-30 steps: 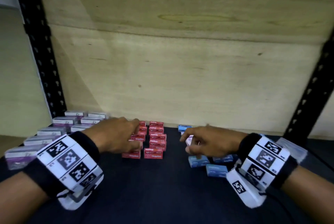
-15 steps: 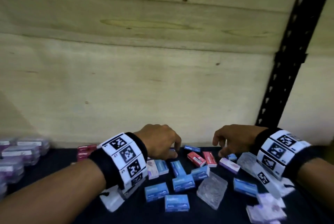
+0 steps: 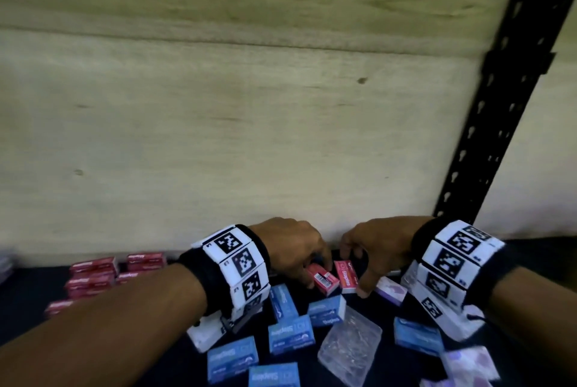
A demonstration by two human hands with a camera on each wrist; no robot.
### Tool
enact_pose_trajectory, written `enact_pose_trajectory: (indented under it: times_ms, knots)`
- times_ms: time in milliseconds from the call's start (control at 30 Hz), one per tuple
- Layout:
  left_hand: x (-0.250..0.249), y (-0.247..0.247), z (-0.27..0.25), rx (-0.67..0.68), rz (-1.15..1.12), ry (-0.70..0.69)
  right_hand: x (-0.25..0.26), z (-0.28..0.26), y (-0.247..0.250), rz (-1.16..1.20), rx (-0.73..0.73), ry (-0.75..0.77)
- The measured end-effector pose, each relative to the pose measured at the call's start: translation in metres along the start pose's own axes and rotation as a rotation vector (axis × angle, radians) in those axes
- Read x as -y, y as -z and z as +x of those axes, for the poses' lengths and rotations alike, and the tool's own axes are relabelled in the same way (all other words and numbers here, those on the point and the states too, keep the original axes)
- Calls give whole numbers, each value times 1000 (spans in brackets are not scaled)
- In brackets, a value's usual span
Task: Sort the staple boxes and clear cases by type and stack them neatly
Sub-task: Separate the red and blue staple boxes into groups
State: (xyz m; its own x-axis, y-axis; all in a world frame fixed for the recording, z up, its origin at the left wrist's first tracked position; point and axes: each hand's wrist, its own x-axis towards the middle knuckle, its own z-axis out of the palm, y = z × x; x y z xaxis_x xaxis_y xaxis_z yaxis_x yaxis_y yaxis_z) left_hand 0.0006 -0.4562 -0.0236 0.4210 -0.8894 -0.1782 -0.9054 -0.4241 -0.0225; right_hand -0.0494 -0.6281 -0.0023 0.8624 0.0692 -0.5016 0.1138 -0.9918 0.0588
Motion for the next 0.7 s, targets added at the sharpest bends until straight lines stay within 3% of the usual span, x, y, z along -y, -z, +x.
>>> enact_pose_trajectory:
  times_ms: [533,700]
  knots:
    - [-8,7,-19,20,-231,22,-7,-23,6,-5,-117,-30]
    - [-3,19,-61,10,-324,153,4,-42,15,82,-192,-15]
